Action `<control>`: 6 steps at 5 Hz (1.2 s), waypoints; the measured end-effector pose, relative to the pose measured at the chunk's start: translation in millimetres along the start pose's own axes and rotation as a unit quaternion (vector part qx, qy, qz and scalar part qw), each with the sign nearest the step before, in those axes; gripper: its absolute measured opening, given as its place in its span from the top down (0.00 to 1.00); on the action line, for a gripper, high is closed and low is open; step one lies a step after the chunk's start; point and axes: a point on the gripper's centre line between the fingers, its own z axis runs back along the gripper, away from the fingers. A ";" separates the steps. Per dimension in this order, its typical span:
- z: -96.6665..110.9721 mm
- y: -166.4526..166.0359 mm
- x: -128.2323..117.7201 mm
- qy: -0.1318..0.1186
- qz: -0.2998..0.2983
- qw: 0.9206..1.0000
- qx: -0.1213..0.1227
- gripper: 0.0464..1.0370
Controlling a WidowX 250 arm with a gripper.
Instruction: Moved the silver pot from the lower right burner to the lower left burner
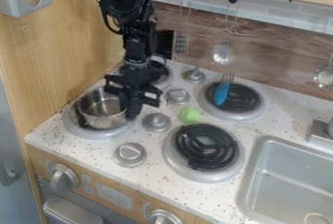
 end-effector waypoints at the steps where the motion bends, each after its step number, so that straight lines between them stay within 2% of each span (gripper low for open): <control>1: -5.7 2.9 16.6 -0.001 -0.011 1.000 0.005 0.98; 2: -6.6 3.7 23.1 0.000 -0.016 1.000 0.001 0.98; 4: -7.7 2.8 17.4 0.000 -0.021 1.000 0.001 0.96; 5: -5.6 2.9 6.3 0.013 -0.019 1.000 0.002 0.78; 6: 22.7 7.9 4.1 -0.006 -0.015 1.000 0.025 0.51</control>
